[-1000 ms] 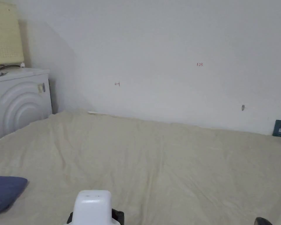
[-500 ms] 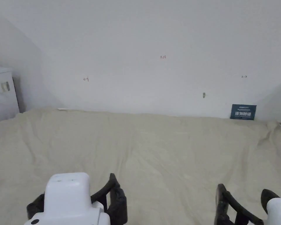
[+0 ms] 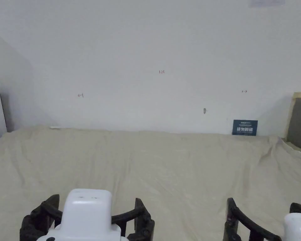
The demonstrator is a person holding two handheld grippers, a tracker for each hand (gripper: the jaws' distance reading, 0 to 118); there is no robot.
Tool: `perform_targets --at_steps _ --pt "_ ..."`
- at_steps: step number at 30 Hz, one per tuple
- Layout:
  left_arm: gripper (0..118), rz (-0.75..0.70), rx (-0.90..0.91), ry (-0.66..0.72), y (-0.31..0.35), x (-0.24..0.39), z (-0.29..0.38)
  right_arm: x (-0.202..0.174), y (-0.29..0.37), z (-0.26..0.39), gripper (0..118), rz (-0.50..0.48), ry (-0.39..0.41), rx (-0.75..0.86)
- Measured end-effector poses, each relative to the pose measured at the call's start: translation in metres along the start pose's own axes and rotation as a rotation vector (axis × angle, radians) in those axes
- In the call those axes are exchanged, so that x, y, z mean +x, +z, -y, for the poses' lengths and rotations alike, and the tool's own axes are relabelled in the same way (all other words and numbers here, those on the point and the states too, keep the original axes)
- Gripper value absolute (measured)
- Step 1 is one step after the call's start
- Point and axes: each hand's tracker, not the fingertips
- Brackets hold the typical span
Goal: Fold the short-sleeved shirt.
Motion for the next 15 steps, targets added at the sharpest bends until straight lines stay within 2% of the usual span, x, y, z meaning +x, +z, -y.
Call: perform_targets --at_steps 2,4,11,15 --pt "118 0.021 -0.042 0.082 -0.001 0.000 0.001 0.004 0.001 -0.001 90 0.013 -0.010 -0.002" --pt "118 0.105 -0.074 0.145 -0.005 -0.003 0.001 0.008 0.000 0.000 90 0.016 -0.026 -0.011" --pt "118 0.050 -0.107 0.183 -0.013 -0.006 -0.004 0.013 -0.006 0.005 90 0.038 -0.025 -0.037" --pt "118 0.077 -0.100 0.175 -0.012 -0.003 -0.006 0.012 -0.011 0.006 90 0.040 -0.011 -0.042"
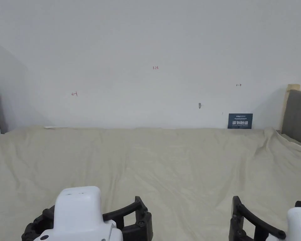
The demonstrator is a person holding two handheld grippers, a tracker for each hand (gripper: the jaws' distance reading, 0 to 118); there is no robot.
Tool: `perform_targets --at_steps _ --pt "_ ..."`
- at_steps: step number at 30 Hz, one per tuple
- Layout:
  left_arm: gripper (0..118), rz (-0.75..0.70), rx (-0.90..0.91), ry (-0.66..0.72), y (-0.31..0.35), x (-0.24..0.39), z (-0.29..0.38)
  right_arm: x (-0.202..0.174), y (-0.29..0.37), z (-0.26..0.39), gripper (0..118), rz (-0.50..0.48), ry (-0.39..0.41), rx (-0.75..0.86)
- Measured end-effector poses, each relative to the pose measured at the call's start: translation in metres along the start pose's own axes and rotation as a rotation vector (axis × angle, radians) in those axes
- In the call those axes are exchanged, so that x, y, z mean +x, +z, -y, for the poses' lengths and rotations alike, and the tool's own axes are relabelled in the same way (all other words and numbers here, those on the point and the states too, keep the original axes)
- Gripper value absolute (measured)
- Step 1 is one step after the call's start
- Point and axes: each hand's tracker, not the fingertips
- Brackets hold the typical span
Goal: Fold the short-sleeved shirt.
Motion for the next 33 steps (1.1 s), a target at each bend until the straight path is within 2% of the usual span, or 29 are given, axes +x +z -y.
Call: perform_targets --at_steps 5,10,12,14,17,24,28,33 --pt "118 -0.021 -0.006 -0.023 -0.002 0.002 0.002 -0.001 -0.001 0.001 90 -0.008 -0.001 -0.004" --pt "118 0.034 -0.027 -0.004 -0.003 0.002 0.003 -0.003 0.002 0.004 90 -0.001 0.018 0.014" --pt "118 0.016 0.003 -0.042 0.002 0.006 0.005 -0.002 0.001 0.003 90 -0.001 0.020 0.010" --pt "118 -0.011 0.056 -0.045 0.005 0.010 0.006 0.000 0.001 0.003 90 0.002 0.006 0.011" --pt "118 0.026 0.047 -0.028 0.004 0.007 0.007 0.002 0.000 0.003 90 -0.002 -0.009 0.002" --pt "118 -0.039 0.019 -0.041 -0.005 0.004 0.013 0.002 0.000 0.005 90 0.008 -0.009 -0.003" --pt "118 0.023 0.012 0.029 -0.005 -0.003 0.016 0.005 -0.001 0.006 90 -0.039 -0.049 -0.014" --pt "118 -0.026 0.036 -0.029 -0.003 0.002 0.018 -0.001 0.001 0.007 90 -0.022 -0.017 0.006"
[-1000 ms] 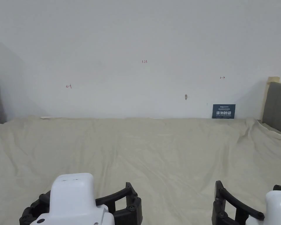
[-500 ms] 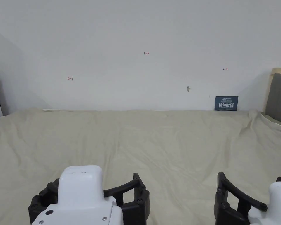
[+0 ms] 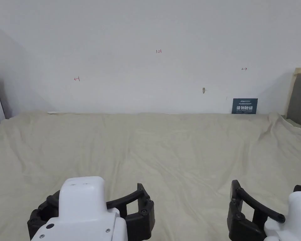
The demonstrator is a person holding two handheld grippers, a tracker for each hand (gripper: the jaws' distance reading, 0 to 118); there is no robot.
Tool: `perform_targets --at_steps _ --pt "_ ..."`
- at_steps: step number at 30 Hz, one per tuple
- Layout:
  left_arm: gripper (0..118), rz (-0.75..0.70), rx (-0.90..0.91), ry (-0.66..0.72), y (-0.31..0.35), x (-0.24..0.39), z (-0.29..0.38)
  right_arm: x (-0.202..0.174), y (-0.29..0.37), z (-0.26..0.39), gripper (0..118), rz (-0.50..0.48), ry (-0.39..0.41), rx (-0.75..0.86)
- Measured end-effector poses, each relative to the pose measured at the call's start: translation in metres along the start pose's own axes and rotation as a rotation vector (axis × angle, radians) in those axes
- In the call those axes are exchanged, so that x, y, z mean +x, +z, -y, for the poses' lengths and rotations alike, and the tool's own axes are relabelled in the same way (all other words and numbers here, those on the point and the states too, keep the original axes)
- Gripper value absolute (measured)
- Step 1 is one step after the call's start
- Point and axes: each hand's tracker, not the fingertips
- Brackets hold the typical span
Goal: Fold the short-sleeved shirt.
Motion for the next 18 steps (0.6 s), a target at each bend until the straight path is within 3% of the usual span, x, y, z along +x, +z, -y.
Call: perform_targets --at_steps 18 --pt "118 0.021 0.029 -0.016 0.010 0.006 0.000 0.004 0.005 0.002 90 0.023 -0.005 0.012"
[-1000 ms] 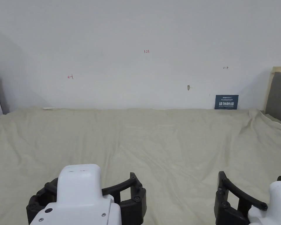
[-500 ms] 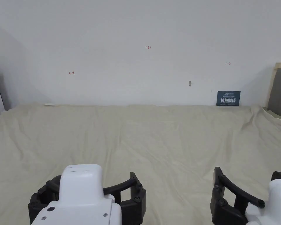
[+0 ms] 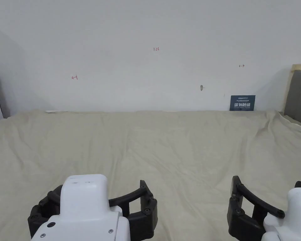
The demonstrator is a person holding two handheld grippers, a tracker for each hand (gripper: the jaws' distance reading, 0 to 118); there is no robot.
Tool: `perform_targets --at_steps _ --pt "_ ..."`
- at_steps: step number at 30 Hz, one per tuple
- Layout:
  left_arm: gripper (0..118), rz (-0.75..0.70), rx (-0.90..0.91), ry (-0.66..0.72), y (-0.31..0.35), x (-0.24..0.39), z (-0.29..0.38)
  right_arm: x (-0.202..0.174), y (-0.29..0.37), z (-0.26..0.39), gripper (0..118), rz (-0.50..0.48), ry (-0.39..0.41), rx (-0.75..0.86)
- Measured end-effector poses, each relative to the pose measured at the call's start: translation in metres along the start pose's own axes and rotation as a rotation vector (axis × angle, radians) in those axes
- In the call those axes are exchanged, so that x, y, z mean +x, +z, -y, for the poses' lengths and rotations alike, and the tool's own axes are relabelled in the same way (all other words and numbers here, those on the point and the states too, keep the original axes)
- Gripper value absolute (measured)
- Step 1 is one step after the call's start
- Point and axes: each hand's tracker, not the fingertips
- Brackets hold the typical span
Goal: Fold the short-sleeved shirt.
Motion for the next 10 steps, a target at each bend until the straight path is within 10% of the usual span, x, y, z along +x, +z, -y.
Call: perform_targets --at_steps 10 --pt "118 -0.007 0.024 -0.034 0.0053 0.0068 -0.0006 0.0030 0.0028 -0.0001 90 0.007 0.007 0.002"
